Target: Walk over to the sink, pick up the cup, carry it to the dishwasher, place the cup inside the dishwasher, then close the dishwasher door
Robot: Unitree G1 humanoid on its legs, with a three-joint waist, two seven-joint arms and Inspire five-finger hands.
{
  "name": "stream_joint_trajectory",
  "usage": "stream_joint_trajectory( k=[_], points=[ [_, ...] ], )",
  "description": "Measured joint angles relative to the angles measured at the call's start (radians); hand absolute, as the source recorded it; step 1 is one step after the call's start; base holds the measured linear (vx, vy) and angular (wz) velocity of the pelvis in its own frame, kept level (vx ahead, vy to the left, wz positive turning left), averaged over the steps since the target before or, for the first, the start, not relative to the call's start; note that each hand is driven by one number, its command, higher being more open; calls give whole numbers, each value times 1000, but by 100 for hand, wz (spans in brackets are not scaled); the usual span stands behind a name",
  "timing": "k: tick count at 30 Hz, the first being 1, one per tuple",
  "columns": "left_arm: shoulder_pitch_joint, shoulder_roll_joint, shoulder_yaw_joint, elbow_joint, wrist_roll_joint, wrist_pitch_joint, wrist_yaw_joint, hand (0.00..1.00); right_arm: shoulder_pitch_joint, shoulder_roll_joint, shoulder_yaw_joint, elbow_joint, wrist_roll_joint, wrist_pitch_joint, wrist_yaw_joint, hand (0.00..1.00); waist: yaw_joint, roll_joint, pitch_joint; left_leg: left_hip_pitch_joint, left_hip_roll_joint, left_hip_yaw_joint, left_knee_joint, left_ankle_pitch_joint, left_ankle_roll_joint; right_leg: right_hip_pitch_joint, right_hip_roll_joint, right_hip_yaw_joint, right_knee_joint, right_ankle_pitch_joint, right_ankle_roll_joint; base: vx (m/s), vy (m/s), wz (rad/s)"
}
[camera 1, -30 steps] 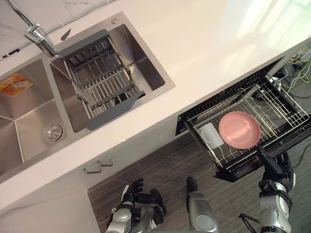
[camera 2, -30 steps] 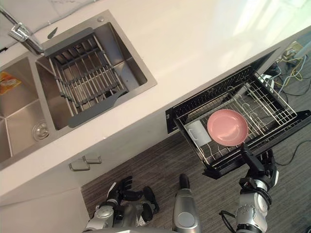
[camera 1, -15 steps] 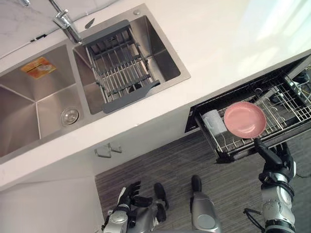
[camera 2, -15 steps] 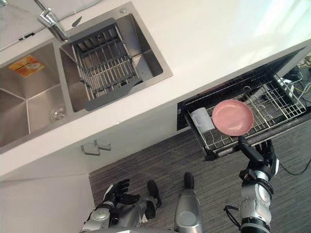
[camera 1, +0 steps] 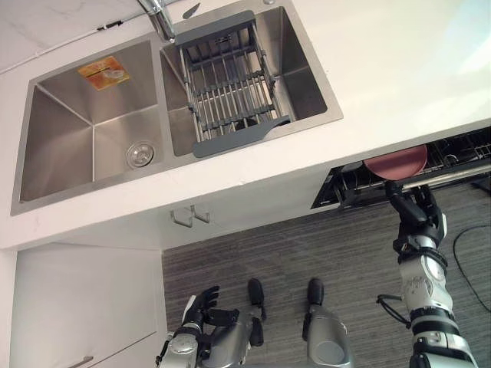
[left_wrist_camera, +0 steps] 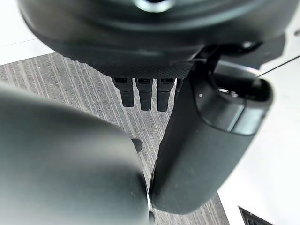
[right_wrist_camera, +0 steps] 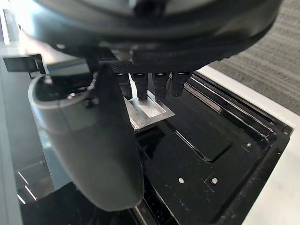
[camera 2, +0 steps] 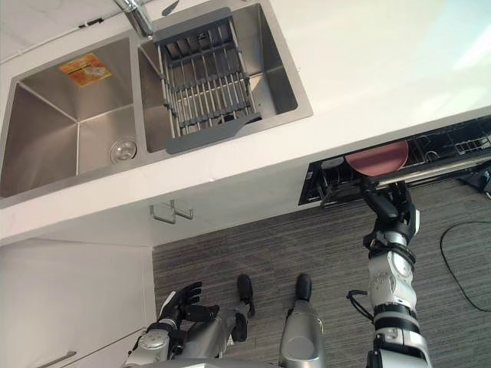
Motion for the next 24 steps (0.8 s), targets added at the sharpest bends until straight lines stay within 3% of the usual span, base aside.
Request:
stream_joint_trajectory(
  k=[7, 11, 20, 24],
  points=[
    [6, 5, 0, -16, -3, 0, -2, 90, -158, -64, 36, 140, 0, 22, -6, 90, 9, 6, 3, -19, 2, -38, -17, 22, -11, -7, 4, -35, -6, 0, -8, -14, -15, 16],
    [7, 7, 0, -21, -9, 0, -3, 90, -228, -128, 146, 208, -27, 42, -5, 90, 9, 7, 3, -28, 7, -38, -17, 26, -7, -11, 12, -38, -18, 8, -16, 0, 0, 0],
    [7, 10, -2, -24, -10, -1, -1, 90, -247, -137, 201, 223, -123, 50, -14, 90, 8, 6, 4, -35, 19, -39, -20, 36, -12, -3, 35, -36, -58, 33, -28, -15, -6, -1],
    [7, 11, -7, -25, -9, 1, -1, 90, -174, -134, 224, 141, -180, 61, 12, 90, 7, 4, 6, -21, 28, -42, -32, 42, -16, 12, 46, -39, -66, 38, -35, 0, 0, 0]
  ],
)
